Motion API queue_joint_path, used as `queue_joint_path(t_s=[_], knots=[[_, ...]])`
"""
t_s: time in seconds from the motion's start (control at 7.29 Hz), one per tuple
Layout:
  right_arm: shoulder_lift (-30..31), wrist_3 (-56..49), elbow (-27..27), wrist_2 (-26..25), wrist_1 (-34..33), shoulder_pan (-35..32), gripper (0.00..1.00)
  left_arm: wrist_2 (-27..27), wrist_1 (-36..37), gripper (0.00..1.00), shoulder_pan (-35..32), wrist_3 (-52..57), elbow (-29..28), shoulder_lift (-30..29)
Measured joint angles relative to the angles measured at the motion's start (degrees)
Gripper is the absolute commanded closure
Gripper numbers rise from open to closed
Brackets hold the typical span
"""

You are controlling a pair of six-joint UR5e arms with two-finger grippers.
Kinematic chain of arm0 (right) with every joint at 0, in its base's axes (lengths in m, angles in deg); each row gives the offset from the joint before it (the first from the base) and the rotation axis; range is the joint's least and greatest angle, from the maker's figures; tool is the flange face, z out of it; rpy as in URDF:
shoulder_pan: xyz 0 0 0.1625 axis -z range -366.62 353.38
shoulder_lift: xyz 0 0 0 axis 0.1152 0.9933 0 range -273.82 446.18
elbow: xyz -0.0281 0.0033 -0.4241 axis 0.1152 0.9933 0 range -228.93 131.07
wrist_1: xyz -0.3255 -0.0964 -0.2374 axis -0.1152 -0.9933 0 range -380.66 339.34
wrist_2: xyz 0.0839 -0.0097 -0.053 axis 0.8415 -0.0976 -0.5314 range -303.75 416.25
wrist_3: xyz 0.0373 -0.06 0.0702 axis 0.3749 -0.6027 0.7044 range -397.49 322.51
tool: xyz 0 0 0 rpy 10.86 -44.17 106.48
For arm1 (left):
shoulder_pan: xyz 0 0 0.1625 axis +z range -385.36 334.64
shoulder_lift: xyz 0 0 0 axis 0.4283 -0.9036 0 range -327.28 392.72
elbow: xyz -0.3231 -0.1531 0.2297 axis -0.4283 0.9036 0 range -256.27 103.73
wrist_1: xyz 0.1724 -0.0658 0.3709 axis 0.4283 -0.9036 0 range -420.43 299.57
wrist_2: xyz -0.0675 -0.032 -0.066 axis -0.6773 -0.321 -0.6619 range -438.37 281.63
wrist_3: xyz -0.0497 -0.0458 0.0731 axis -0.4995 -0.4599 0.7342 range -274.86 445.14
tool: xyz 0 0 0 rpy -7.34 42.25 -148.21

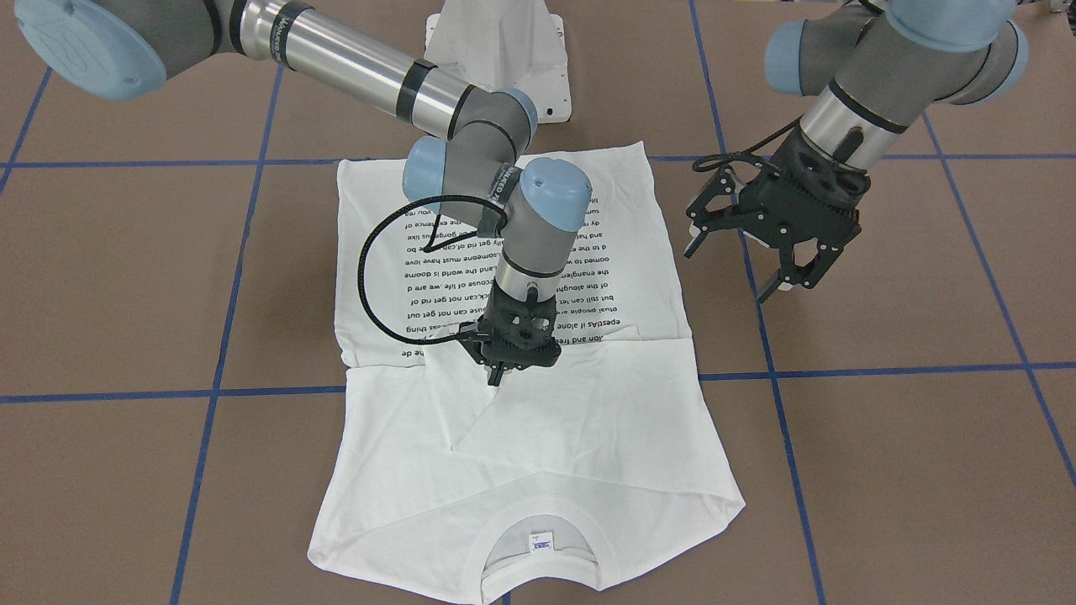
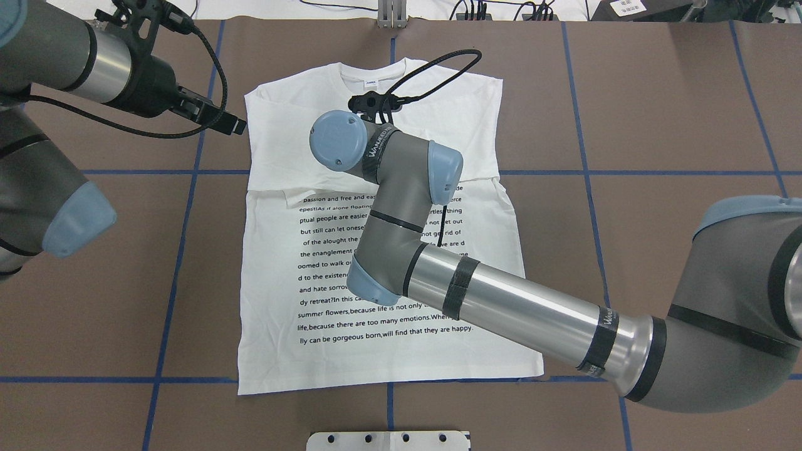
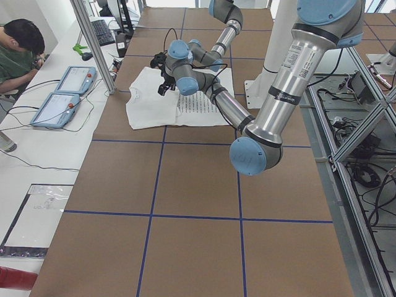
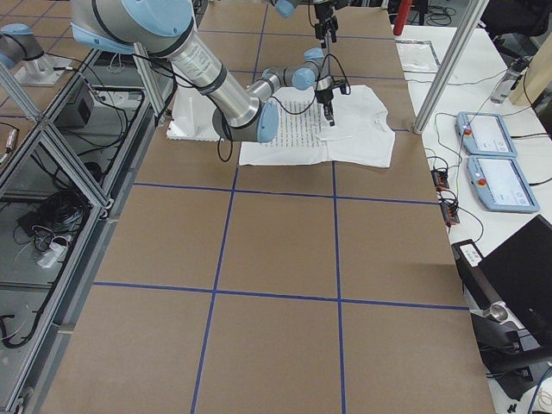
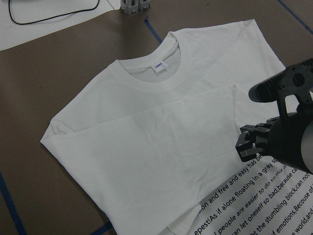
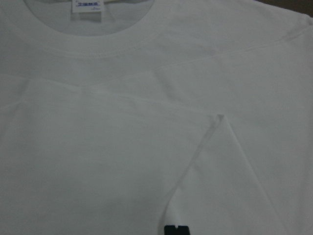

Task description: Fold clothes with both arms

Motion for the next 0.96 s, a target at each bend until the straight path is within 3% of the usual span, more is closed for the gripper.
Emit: queue_joint_path(t_s=[0.41,0.82,0.96], knots=[[3.32,-4.42,-5.45,0.67,-2.99,-2.46,1.0,0.0,-0.19,0.0,0.0,-0.28,0.06,-0.07],[14.39,-13.16,-16.36,0.96,-5.32,-5.98,1.0,0.0,-0.3,0.0,0.06,-0.51,0.22,-0.08],[16.38,-14.81,-18.11,0.97,-5.36,-6.8,0.9,0.0,-0.31,0.0,0.04,-0.54,0.3,-0.08]])
